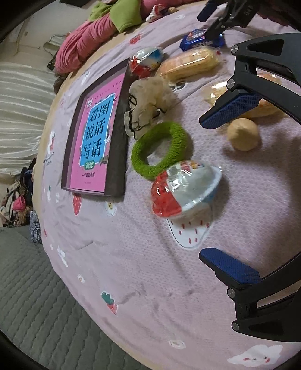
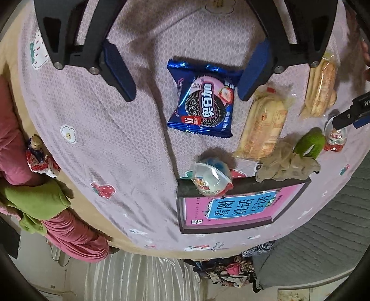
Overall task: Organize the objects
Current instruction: 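Move left tool to red-white egg container while right tool approaches blue cookie packet, then close left tool on the egg container while right tool closes on cookie packet, then lift the egg container with left tool while right tool lifts cookie packet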
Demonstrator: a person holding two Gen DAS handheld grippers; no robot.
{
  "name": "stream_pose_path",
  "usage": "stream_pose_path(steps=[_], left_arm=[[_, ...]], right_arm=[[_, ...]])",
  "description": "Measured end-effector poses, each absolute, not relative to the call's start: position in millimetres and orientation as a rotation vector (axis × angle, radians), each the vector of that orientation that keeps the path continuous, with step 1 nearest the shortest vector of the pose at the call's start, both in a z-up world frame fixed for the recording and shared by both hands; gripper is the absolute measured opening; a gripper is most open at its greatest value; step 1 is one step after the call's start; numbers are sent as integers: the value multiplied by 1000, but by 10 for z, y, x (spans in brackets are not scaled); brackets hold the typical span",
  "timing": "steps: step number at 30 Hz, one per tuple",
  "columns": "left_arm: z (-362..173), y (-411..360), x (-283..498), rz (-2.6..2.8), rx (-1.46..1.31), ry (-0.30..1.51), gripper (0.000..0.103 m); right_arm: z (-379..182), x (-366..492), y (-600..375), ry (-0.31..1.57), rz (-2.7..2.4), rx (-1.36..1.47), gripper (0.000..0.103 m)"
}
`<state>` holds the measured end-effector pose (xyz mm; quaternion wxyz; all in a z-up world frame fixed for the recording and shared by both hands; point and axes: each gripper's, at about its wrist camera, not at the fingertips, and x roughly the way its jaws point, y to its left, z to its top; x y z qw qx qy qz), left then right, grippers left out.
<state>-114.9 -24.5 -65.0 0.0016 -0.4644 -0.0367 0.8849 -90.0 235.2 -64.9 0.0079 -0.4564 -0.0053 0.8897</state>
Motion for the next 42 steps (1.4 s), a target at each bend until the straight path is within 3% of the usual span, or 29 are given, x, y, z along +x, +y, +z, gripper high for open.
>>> stream_pose_path(steps=[7,10,12,15,29,42], left_arm=[[-704,-145,-1286,2785,-1444,-52,89],[-713,-92,-1303,2778,-1435,-18,79],[-724,-90,-1322,2776,-1438,-11,65],[-731,-141,-1329,2771,-1442,-40,57],[-748,-256,-1376,2749,-1438,-122,55],[-603,-237,-1127,2778,-1366,-111,55]], right_arm=[[-697,-945,2326,-22,2781,-1448,81],[-701,-962,2305,-41,2767,-1455,81],[-712,-985,2304,-42,2755,-1465,81],[-727,-1021,2289,-19,2757,-1484,73],[-850,-1125,2175,-49,2770,-1554,54],[-619,-871,2307,62,2846,-1495,53]])
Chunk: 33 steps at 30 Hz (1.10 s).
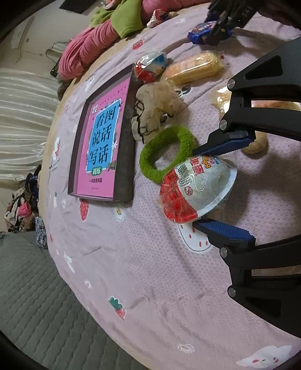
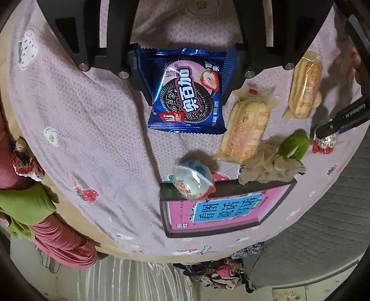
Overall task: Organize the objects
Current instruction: 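Lift the egg container with left tool while right tool lifts cookie packet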
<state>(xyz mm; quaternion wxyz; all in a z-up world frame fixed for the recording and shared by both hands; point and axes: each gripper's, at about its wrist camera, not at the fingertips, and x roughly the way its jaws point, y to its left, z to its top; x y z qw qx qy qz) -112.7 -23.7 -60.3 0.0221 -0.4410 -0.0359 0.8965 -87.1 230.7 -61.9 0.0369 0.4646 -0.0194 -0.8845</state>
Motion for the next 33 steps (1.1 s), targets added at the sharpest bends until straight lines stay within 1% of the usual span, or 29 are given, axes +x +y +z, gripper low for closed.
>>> stream_pose_path(steps=[24,33], left_arm=[[-19,72,-564,2791,-1219,-38,55],[198,188,-507,2799,-1154,-18,55]], right_arm=[[-8,-548,2027,11,-2728,1252,53],[174,-460,1988,34,-2742,1181,53]])
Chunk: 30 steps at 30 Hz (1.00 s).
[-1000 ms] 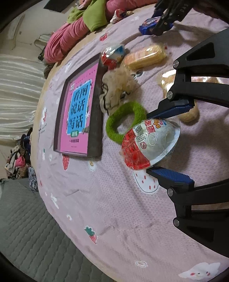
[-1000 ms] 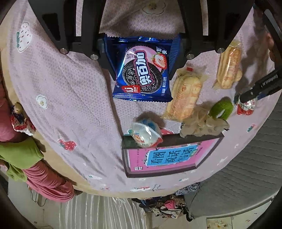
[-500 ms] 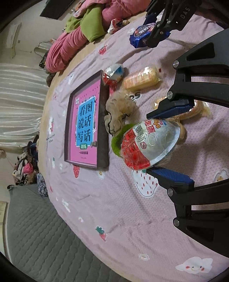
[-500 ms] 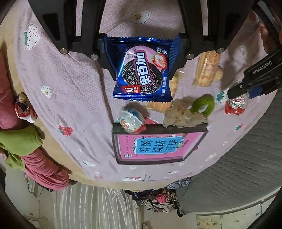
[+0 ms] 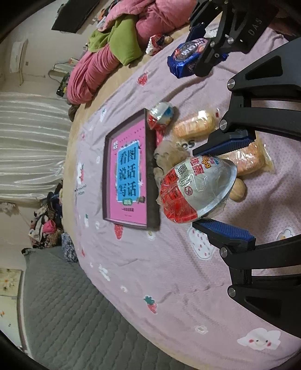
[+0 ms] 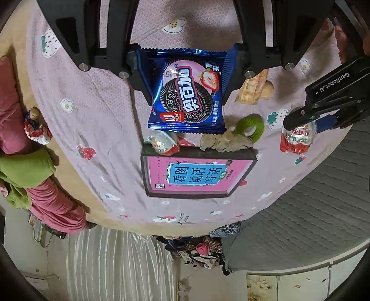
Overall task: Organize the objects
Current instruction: 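Lift the egg container with left tool while right tool lifts cookie packet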
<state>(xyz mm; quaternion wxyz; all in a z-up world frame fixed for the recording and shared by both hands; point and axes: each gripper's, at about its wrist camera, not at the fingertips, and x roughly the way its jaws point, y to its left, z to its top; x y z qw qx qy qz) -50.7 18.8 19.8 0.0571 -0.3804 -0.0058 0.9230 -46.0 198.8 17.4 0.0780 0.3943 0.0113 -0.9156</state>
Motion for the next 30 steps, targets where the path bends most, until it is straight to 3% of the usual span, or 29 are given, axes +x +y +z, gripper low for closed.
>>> stream_pose_path(steps=[30], left_arm=[[495,367,-789,2845,-1077,23,55]], right_arm=[[511,-743,1961,37,-2779,1046,53]])
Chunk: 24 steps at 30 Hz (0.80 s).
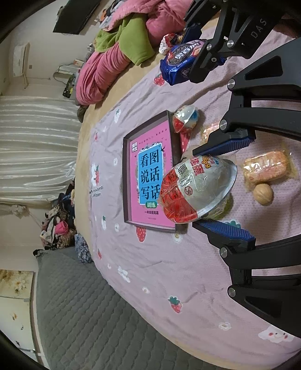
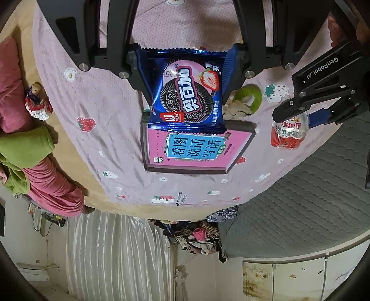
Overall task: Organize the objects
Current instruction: 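Lift the egg container with left tool while right tool lifts cookie packet, then carry egg container in left tool over pink tray while right tool carries packet there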
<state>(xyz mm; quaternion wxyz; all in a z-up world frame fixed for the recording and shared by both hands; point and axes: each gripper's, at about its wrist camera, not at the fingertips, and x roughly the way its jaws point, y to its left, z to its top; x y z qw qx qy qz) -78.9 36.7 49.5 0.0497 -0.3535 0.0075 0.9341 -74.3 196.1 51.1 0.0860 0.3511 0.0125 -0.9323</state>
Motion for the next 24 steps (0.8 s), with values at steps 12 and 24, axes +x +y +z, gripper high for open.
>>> stream_pose_path(steps=[12,24], left_arm=[[622,345,-1100,2870,-1048,34,55],[752,439,-1413,2877,-1006,32,55]], right_arm=[[697,-1043,1894,70,-2788,981,52],[803,-1335,1856,56,-2795,932,52]])
